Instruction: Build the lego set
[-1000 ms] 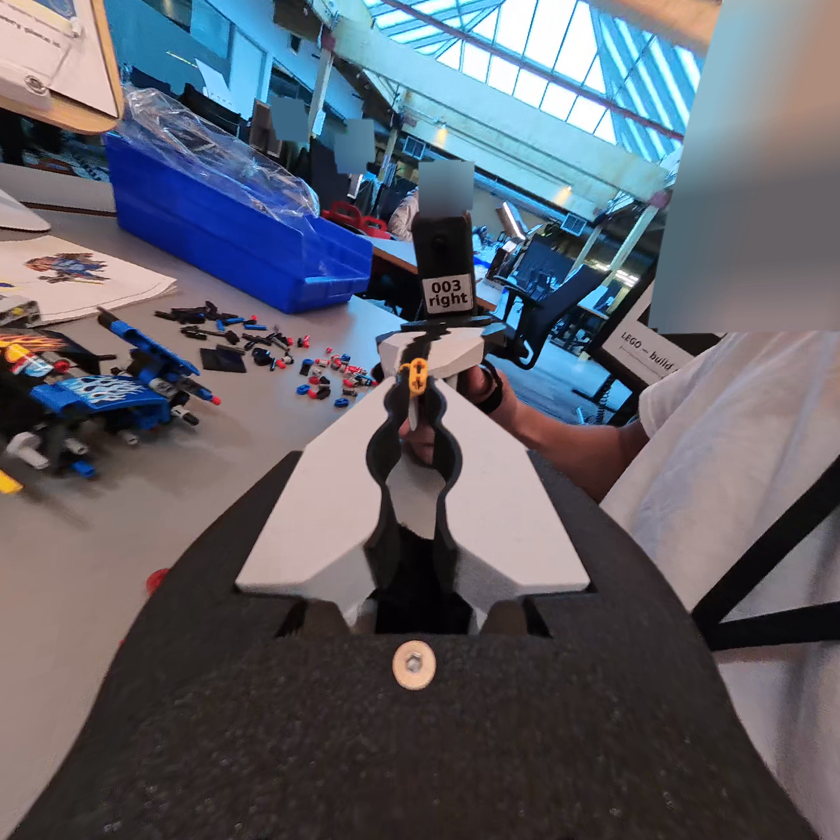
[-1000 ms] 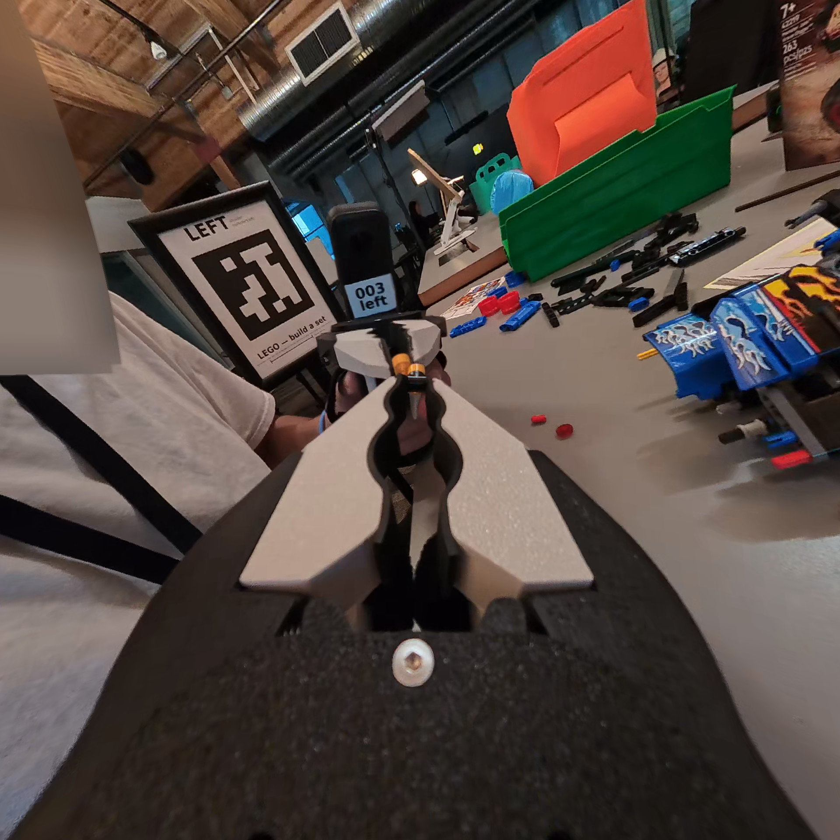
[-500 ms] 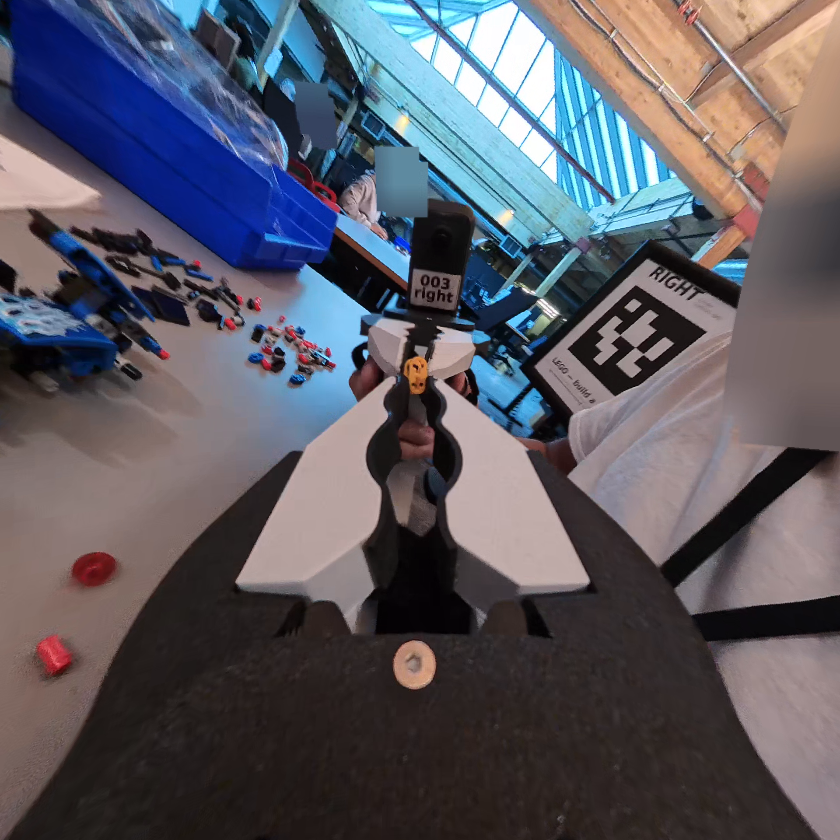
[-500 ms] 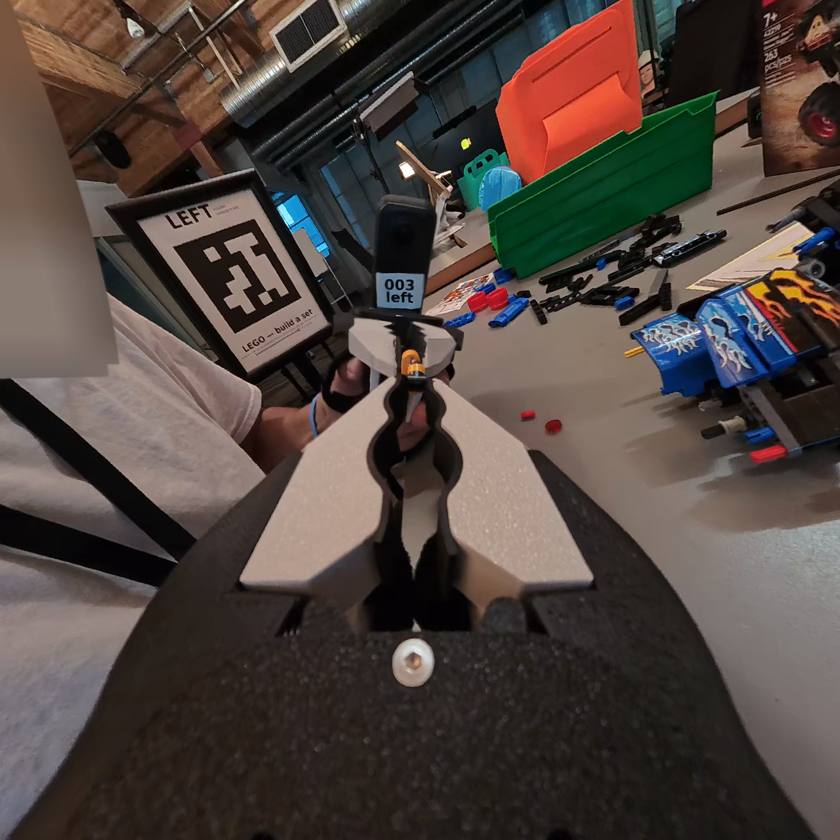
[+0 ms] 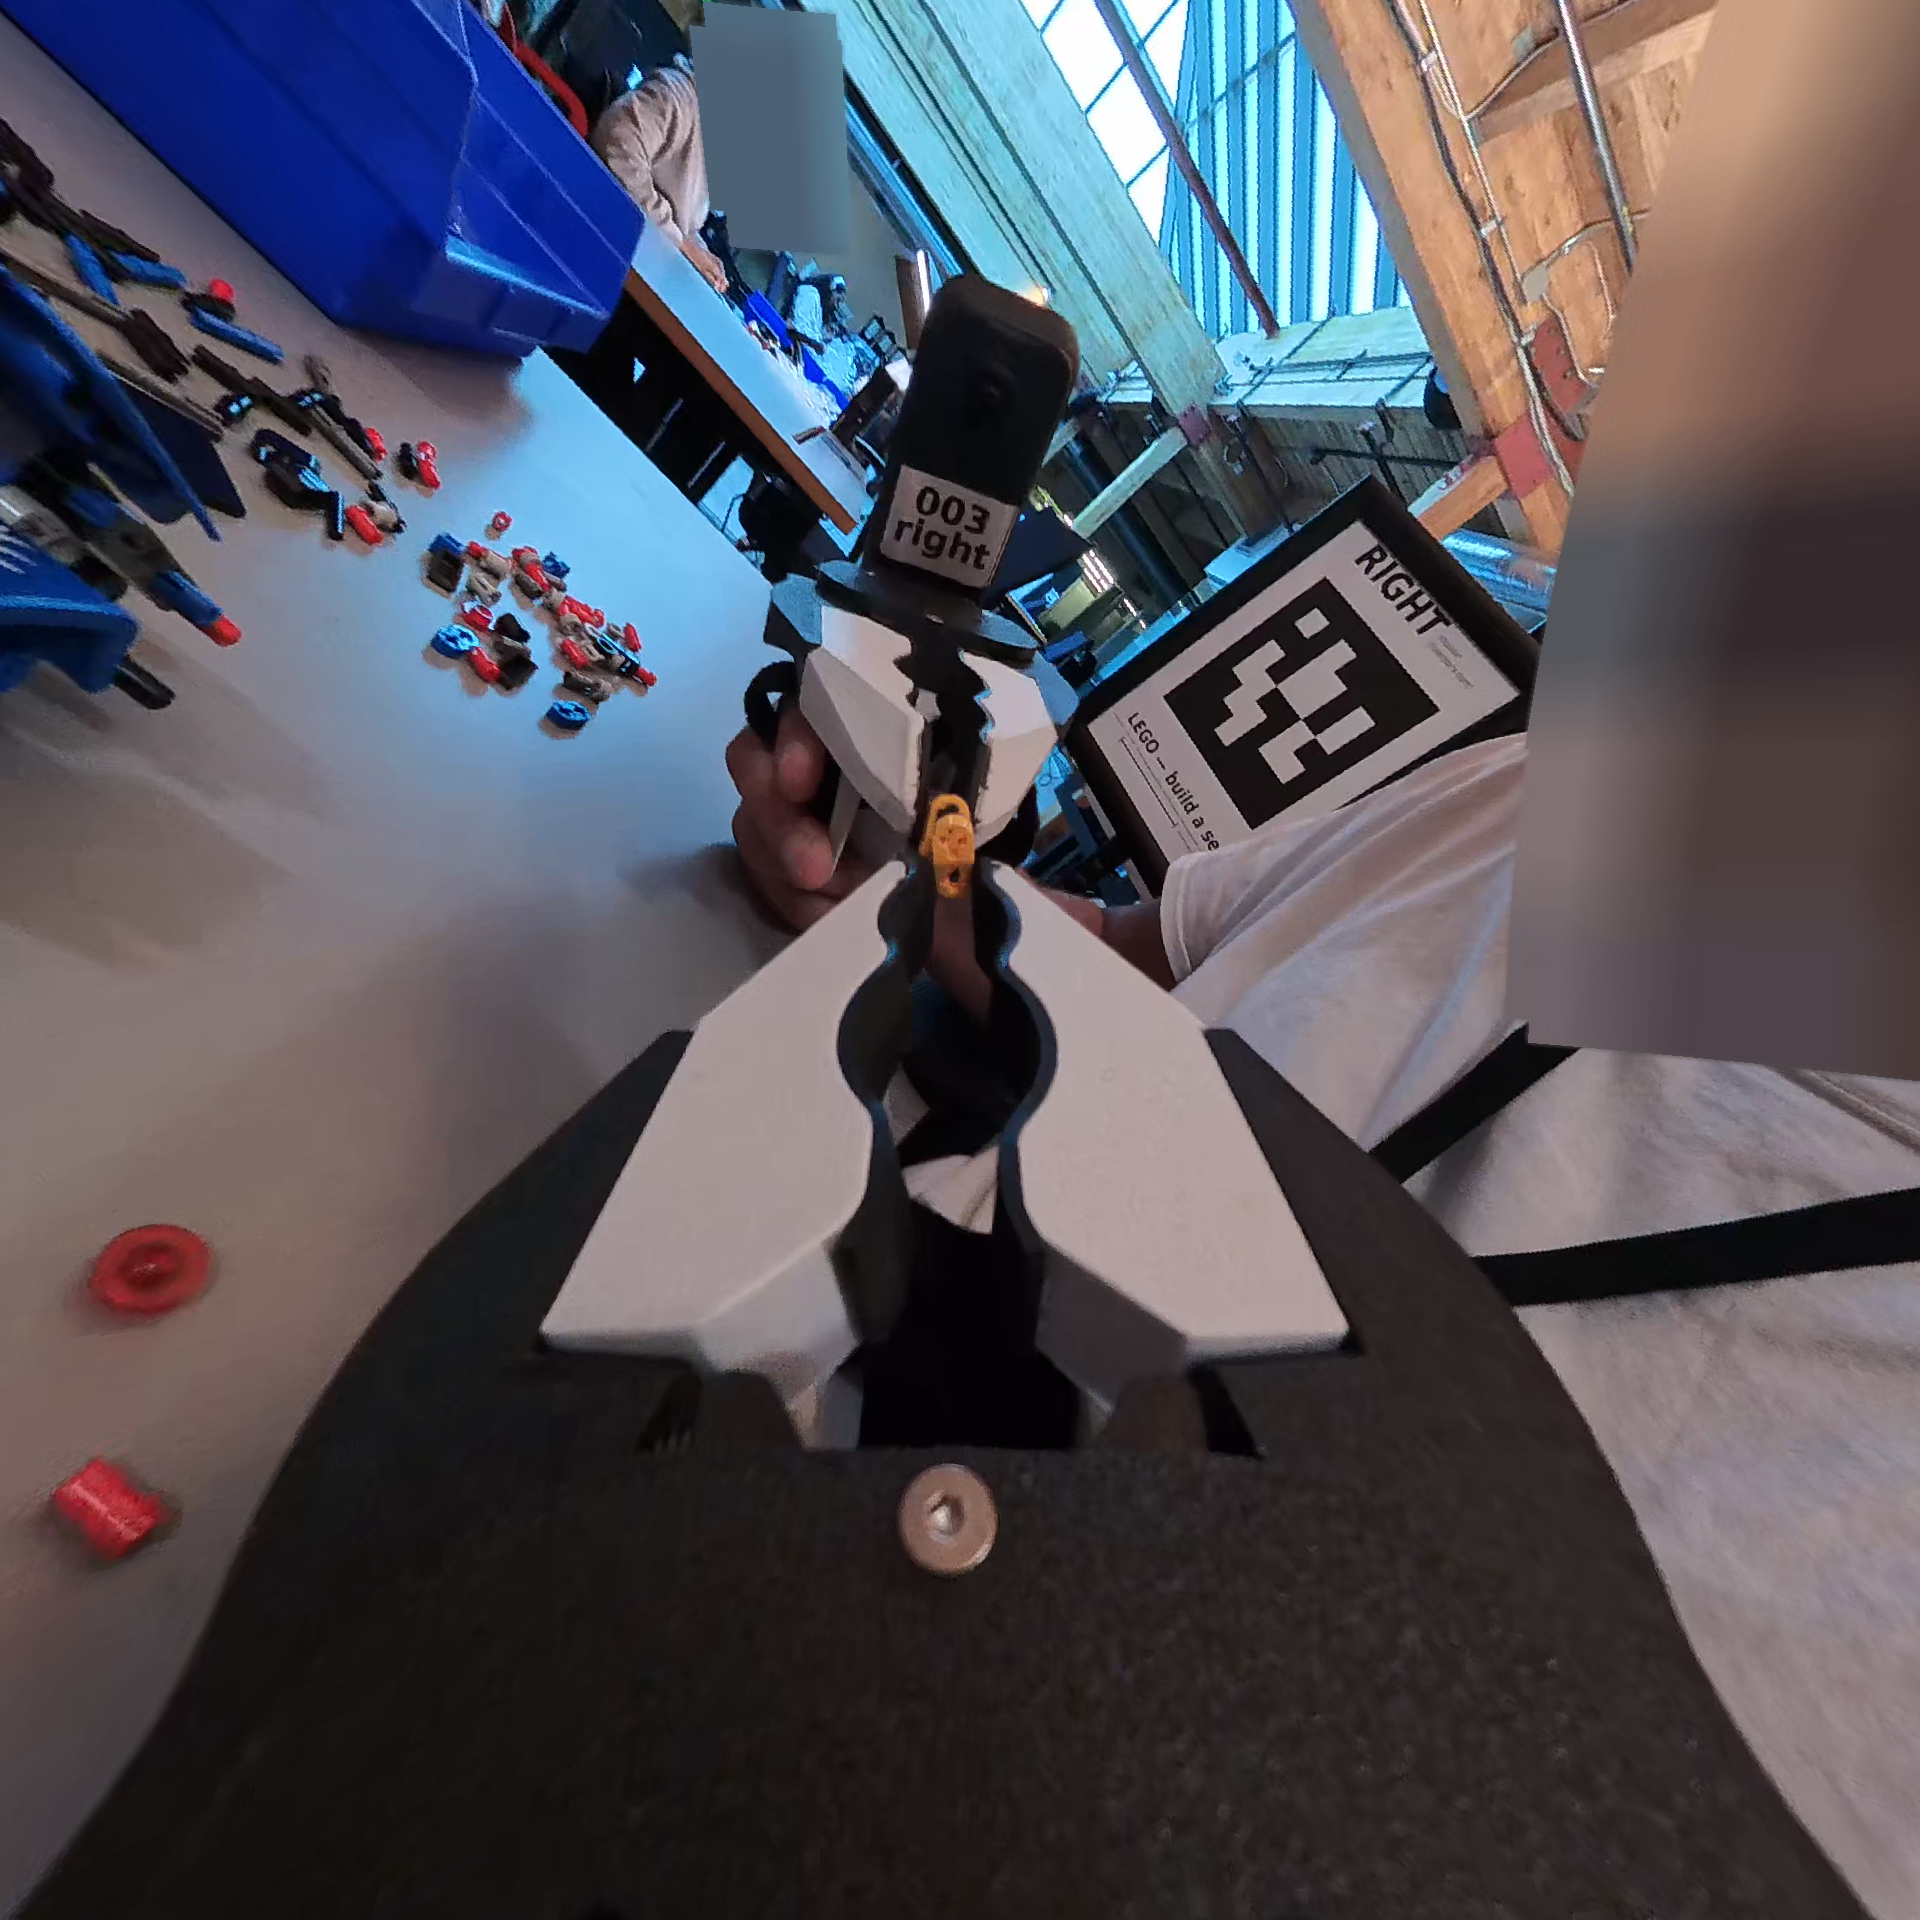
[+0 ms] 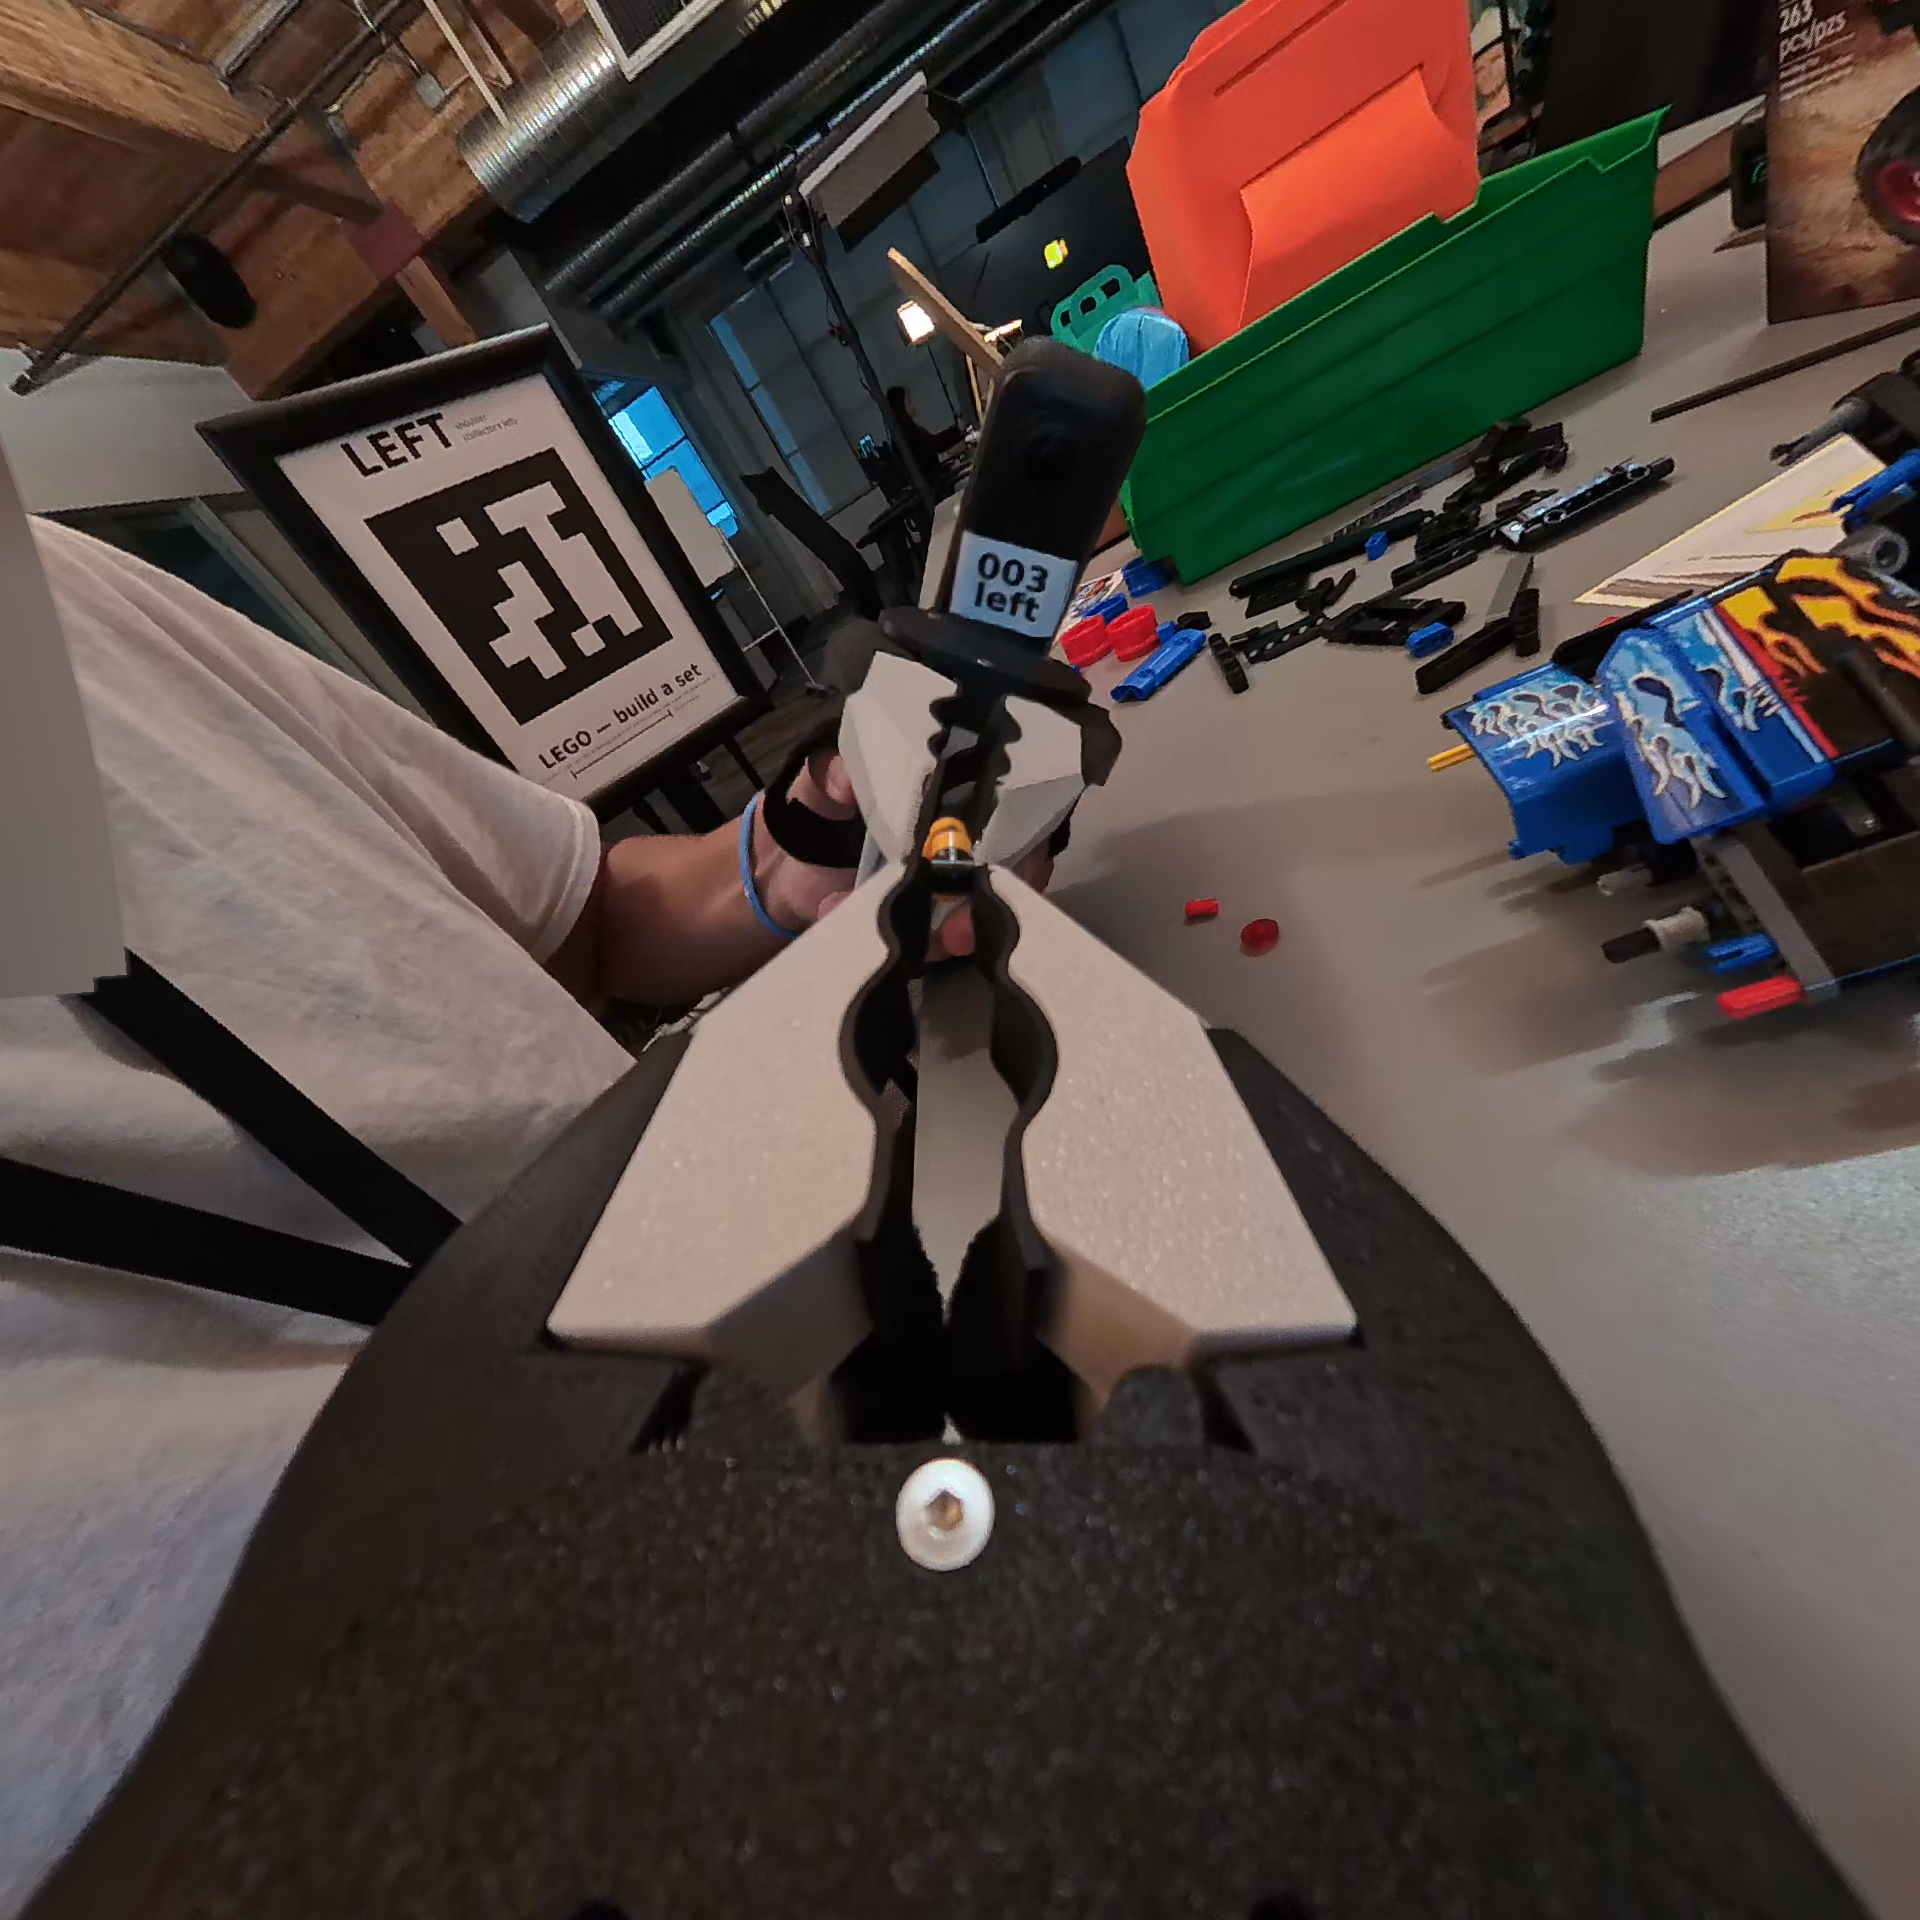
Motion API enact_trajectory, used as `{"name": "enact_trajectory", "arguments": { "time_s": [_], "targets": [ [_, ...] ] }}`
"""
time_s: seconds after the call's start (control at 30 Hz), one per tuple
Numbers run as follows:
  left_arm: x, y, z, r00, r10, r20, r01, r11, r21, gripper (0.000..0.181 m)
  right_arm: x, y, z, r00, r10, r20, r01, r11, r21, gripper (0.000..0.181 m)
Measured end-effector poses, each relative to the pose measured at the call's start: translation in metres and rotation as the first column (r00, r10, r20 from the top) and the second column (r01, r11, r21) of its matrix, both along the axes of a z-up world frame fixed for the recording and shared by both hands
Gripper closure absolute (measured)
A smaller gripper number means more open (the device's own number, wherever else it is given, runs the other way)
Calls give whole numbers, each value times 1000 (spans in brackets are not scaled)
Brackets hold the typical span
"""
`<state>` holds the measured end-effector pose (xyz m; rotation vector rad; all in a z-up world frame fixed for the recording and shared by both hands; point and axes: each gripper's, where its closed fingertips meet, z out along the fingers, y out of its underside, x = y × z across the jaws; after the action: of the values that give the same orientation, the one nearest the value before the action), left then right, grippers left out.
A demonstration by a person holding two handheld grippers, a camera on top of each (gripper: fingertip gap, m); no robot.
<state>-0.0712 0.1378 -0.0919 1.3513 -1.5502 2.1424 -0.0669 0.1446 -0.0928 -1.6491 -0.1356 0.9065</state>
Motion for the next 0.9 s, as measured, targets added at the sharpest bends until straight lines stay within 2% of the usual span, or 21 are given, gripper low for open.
{"name": "enact_trajectory", "arguments": {
  "time_s": [0.2, 0.33, 0.47, 0.6, 0.73, 0.9],
  "targets": [
    [-2, -1, -7, 996, -69, -50, 71, 997, 37, 177, -4, -1, -8, 999, 33, 29, -31, 999, -45, 175],
    [-9, -2, -14, 987, -149, -57, 157, 969, 189, 176, -10, -3, -15, 996, 76, 57, -70, 993, -90, 175],
    [-13, -3, -23, 970, -231, -77, 243, 900, 362, 177, -14, -4, -22, 990, 113, 80, -102, 986, -131, 175],
    [-17, -2, -31, 944, -307, -123, 325, 786, 527, 176, -17, -4, -28, 985, 118, 124, -99, 984, -147, 175],
    [-22, 2, -43, 902, -375, -216, 412, 589, 695, 176, -21, -2, -38, 968, 119, 221, -80, 981, -178, 174],
    [-20, 6, -44, 889, -385, -247, 408, 421, 810, 176, -18, 0, -39, 953, 80, 291, -37, 988, -150, 174]
  ]
}}
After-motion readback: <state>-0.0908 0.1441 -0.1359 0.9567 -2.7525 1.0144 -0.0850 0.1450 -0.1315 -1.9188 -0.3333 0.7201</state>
